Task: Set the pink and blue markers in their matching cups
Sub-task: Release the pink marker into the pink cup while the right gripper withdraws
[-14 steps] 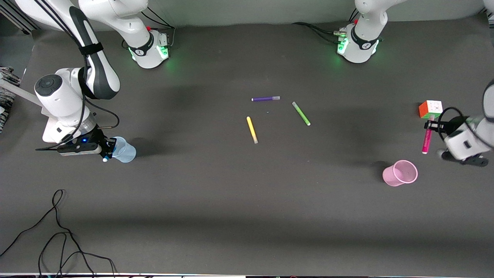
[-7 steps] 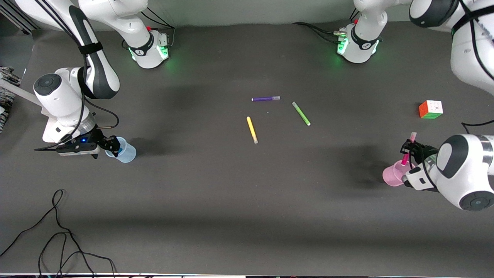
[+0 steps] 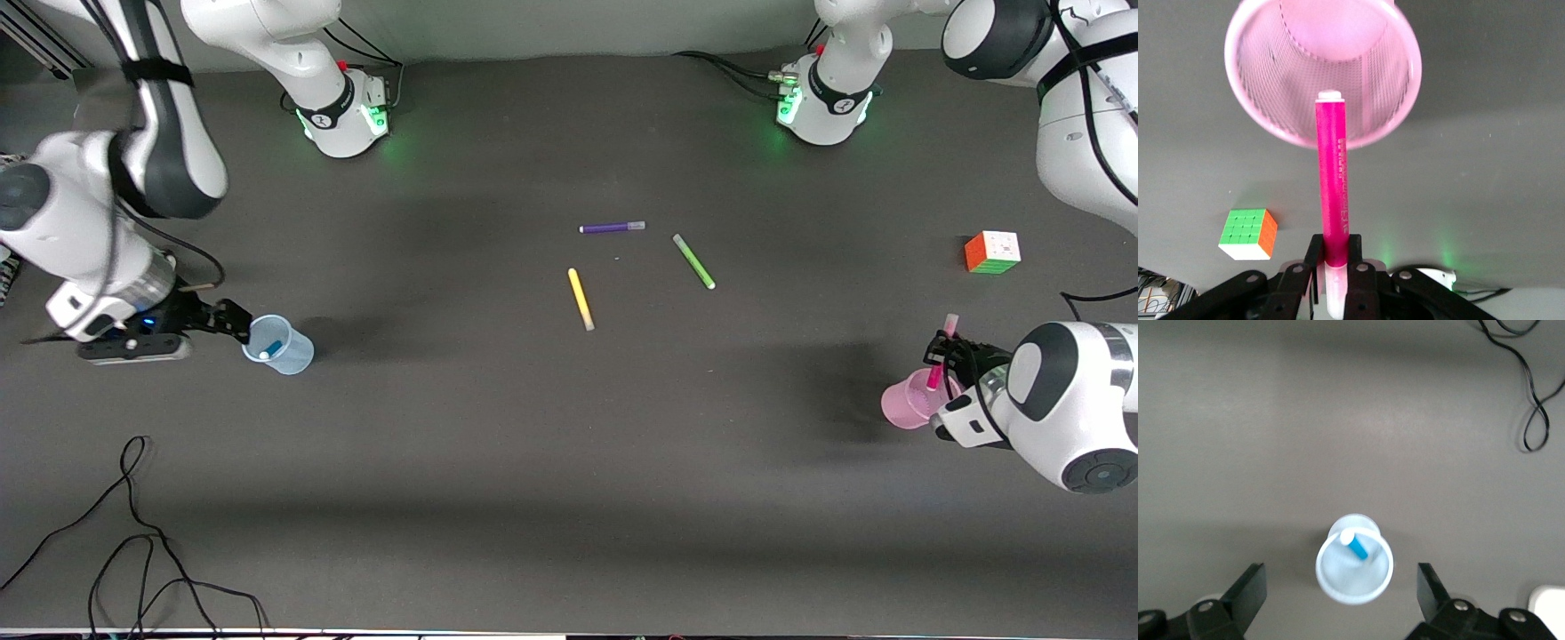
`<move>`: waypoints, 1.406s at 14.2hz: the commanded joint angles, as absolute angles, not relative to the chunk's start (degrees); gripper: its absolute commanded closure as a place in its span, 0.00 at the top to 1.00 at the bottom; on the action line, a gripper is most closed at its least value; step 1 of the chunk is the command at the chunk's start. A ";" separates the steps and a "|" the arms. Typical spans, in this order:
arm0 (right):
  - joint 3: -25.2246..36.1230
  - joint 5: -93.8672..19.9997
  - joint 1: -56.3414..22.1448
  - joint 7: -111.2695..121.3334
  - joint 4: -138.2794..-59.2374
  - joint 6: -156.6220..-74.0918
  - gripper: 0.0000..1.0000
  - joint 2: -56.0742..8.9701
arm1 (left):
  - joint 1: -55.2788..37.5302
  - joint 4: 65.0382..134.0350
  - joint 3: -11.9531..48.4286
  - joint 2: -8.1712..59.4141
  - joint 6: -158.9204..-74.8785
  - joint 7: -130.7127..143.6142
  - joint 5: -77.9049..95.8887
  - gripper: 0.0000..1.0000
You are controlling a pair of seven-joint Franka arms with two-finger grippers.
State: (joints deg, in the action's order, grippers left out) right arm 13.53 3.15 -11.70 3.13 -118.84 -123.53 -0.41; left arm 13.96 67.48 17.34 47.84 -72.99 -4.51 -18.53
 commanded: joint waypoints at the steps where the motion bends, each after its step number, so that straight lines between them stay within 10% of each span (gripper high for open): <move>1: 12.66 1.41 -11.87 3.08 -111.20 -110.17 1.00 3.15 | 13.27 66.70 16.96 49.48 -74.96 -3.25 -19.34 0.00; 3: 11.96 0.35 -11.78 3.08 -108.03 -104.44 1.00 6.84 | 13.36 66.88 16.96 49.48 -75.15 -3.25 -19.34 0.02; 5: 11.34 0.35 -11.78 3.16 -103.04 -98.64 1.00 8.61 | 13.36 66.88 16.96 49.48 -75.23 -3.51 -19.34 0.72; 7: 10.20 0.26 -10.55 3.25 -99.42 -95.29 1.00 8.96 | 13.36 66.71 16.96 49.22 -75.24 -3.60 -19.34 1.00; 13: 9.93 -1.49 -10.72 3.16 -101.16 -95.62 1.00 9.23 | 14.24 65.48 17.14 45.54 -73.83 -4.05 -19.16 1.00; 20: 9.84 -0.97 -10.90 2.90 -101.08 -95.80 1.00 8.35 | 19.86 75.75 17.40 23.49 -76.55 -7.37 -7.12 1.00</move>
State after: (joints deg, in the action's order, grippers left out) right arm 10.29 -0.48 -11.32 3.12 -101.29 -95.52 8.41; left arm 18.29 67.53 17.38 31.88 -74.46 -5.22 -9.47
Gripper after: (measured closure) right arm 0.000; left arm 0.000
